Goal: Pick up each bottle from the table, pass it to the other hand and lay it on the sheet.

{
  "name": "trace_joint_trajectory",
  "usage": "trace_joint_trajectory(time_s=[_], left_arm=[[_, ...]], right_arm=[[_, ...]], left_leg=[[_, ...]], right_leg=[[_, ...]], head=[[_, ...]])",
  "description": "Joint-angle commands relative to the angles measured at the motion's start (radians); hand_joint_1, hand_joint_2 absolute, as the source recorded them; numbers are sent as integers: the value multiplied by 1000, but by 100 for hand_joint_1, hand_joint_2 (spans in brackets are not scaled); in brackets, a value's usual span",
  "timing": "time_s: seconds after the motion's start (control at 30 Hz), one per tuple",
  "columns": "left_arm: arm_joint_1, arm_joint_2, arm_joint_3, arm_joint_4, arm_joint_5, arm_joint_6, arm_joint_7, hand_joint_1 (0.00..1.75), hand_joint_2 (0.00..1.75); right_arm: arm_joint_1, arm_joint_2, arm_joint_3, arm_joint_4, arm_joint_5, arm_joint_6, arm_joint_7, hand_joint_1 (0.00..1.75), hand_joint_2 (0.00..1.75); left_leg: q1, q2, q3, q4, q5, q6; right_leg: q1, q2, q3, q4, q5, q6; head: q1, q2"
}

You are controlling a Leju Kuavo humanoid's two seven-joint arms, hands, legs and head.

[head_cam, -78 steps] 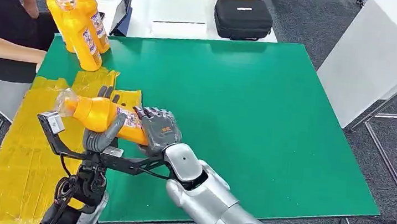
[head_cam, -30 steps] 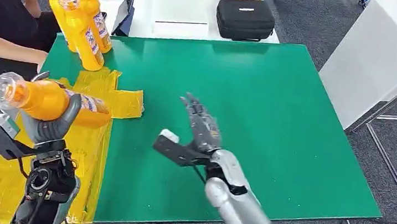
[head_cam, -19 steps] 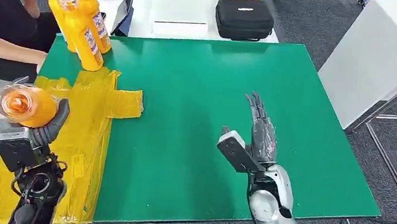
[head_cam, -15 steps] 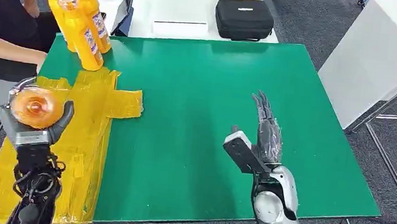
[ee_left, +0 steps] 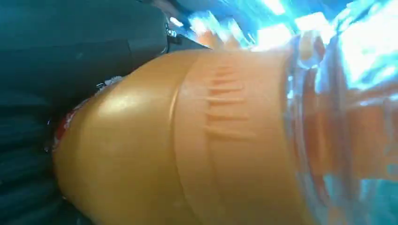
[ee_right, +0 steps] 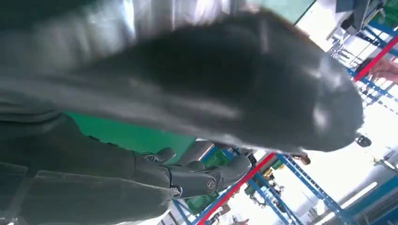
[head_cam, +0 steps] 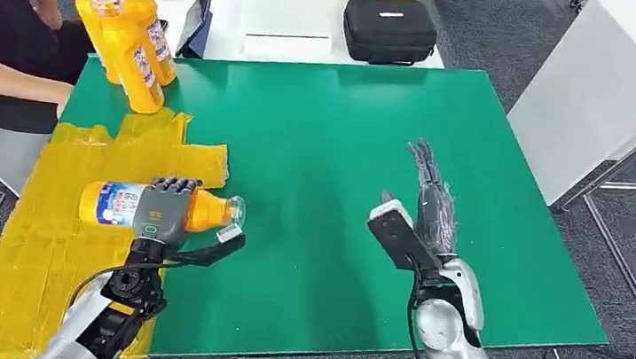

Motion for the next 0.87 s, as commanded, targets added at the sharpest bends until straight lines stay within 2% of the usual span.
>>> trace_joint_trajectory(time_s=[0.03, 0.07, 0.13, 0.3, 0.33, 0.4, 0.87], left_arm=[[-108, 16, -44, 293, 61, -53, -60, 175, 175], [-109, 20, -47, 300, 56, -59, -60, 175, 175], [-106, 18, -33, 305, 88, -59, -87, 175, 175], [-101, 23, -38, 290, 93, -54, -86, 175, 175], [-100, 26, -44, 285, 86, -48, -80, 0, 0], [-109, 22, -35, 290, 91, -98, -53, 0, 0], [-108, 20, -18, 277, 117, -93, -62, 0, 0]], right_arm=[[-32, -17, 20, 32, -14, 15, 1, 0, 0], [-27, -19, 20, 32, -14, 15, 1, 0, 0], [-16, -22, 18, 25, -15, 15, 1, 0, 0], [-3, -24, 17, 16, -18, 21, 3, 0, 0], [-4, -23, 17, 17, -19, 23, 3, 0, 0], [-12, -21, 25, 26, -18, 33, 6, 0, 0], [-10, -24, 24, 24, -18, 34, 5, 0, 0]], left_leg=[[0, 2, 4, 0, -2, -2], [0, 3, 8, 1, -4, -3], [0, 0, 5, -1, -1, -2], [1, 1, 9, -1, -2, -2], [1, 1, 9, 0, -2, -2], [1, 0, 9, 0, -2, -2], [1, 0, 11, 0, -1, -3]], right_leg=[[1, 0, 3, 0, -2, -1], [1, -1, 8, 1, -4, -1], [1, -1, 5, -1, -2, -1], [1, 0, 10, 0, -4, 0], [1, 0, 10, -1, -3, 0], [1, 0, 10, 0, -4, -1], [1, -2, 13, 0, -4, 1]], head=[[0, 0], [0, 0], [0, 0], [0, 0], [0, 0], [0, 0], [0, 0]])
